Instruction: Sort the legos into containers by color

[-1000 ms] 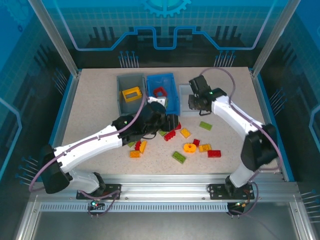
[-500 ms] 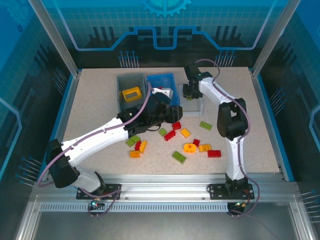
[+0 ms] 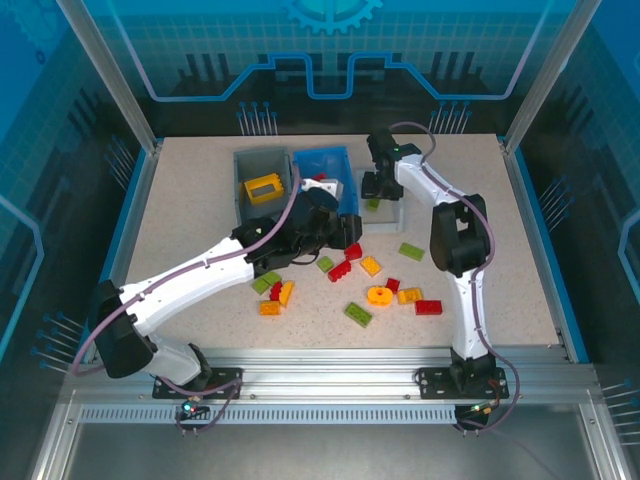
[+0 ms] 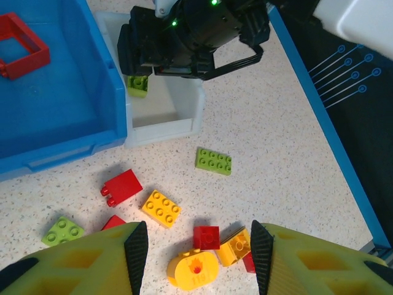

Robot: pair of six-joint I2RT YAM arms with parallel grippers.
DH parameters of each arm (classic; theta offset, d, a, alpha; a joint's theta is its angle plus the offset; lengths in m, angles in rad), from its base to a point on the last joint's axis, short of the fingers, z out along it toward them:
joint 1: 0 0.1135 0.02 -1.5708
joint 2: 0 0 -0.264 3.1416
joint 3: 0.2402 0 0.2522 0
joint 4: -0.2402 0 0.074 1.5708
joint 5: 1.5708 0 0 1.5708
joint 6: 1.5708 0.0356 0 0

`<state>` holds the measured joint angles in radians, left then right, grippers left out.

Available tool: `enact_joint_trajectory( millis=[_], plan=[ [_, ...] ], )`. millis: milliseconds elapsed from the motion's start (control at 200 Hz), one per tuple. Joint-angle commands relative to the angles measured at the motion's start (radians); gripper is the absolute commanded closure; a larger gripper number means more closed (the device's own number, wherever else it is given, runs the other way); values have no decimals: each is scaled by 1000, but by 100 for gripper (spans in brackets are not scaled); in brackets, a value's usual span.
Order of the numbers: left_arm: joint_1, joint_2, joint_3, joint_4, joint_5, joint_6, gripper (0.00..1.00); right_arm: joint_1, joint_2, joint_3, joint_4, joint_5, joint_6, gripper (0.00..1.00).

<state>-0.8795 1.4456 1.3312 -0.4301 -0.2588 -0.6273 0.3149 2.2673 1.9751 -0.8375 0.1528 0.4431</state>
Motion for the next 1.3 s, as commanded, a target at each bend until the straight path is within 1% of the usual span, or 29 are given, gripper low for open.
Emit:
enact_joint_trajectory(
  millis=[0, 110, 210, 320, 400, 440, 555, 615, 700, 790, 845, 935, 975, 1045, 1165, 1295],
  plan=[
    [5, -53, -29, -35, -29, -8, 49, 3, -133, -24, -14, 17, 0, 49],
    [5, -81, -56, -67, -46, -26, 49, 13, -243, -84, 0, 50, 3, 54],
    [5, -104, -74, -139, -81, -51, 49, 32, -365, -157, 18, 80, 3, 55],
    [7, -125, -105, -257, -104, -96, 49, 86, -535, -308, 72, 89, 3, 56],
    [8, -158, -166, -332, -114, -132, 49, 168, -674, -473, 157, 52, -5, 54],
    [8, -179, -205, -365, -115, -151, 49, 226, -746, -567, 214, 28, -18, 52],
    [19, -228, -327, -440, -104, -212, 47, 416, -915, -842, 390, -37, -19, 49],
    [23, -260, -391, -453, -89, -260, 44, 528, -968, -970, 455, -23, 5, 48],
    [29, -311, -473, -443, -65, -343, 42, 639, -996, -1087, 519, -9, 66, 47],
    [30, -358, -552, -398, -39, -427, 40, 706, -997, -1167, 550, 1, 128, 47],
    [43, -368, -578, -371, -21, -424, 37, 734, -992, -1180, 559, 7, 145, 46],
    [93, -345, -582, -395, -15, -378, 31, 753, -973, -1168, 555, 7, 158, 44],
    [130, -326, -583, -406, 11, -358, 30, 760, -967, -1163, 554, 9, 157, 43],
    [169, -314, -599, -396, 53, -350, 30, 767, -959, -1153, 558, 9, 152, 43],
    [169, -318, -641, -308, 122, -383, 26, 767, -931, -1139, 562, 10, 148, 43],
    [165, -264, -645, -305, 126, -334, 25, 768, -910, -1133, 572, 5, 162, 43]
  ],
)
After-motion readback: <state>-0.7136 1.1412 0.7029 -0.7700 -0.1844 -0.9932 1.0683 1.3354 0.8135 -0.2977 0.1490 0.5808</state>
